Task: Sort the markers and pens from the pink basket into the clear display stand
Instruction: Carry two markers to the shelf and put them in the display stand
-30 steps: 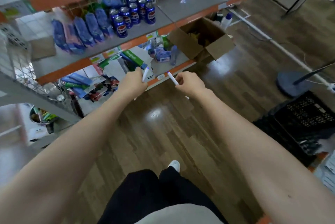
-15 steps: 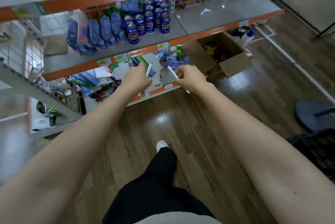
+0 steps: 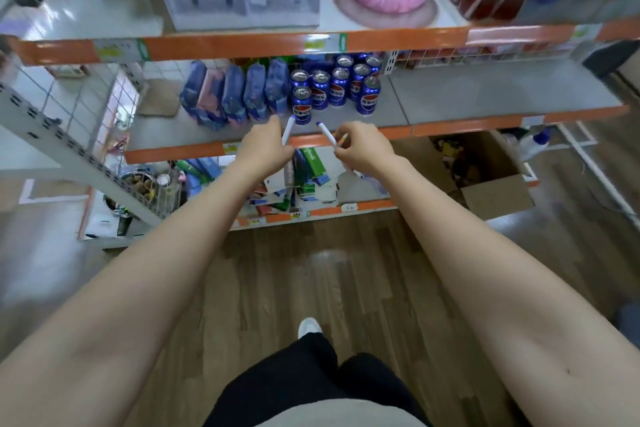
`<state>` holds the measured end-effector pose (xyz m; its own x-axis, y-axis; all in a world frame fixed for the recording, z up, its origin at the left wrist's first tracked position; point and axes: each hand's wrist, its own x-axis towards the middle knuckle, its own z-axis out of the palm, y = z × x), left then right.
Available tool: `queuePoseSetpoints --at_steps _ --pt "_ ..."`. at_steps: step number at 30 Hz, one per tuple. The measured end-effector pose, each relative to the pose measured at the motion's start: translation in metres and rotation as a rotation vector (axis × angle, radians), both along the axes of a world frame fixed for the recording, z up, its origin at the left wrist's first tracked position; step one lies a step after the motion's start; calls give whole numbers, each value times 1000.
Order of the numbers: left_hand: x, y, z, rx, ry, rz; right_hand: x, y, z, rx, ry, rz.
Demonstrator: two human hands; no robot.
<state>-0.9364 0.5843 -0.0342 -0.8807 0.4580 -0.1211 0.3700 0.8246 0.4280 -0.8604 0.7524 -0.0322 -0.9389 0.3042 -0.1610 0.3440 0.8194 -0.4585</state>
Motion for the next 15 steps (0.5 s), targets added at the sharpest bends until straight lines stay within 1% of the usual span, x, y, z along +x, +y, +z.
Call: queuePoseSetpoints --at_steps 9,13,15 --pt "-73 -25 45 73 103 181 -99 -6 49 0 127 163" --pt "-98 -28 66 21 182 248 -142 -8 68 10 168 214" --pt "-115 -23 71 75 163 264 -164 -5 74 0 191 227"
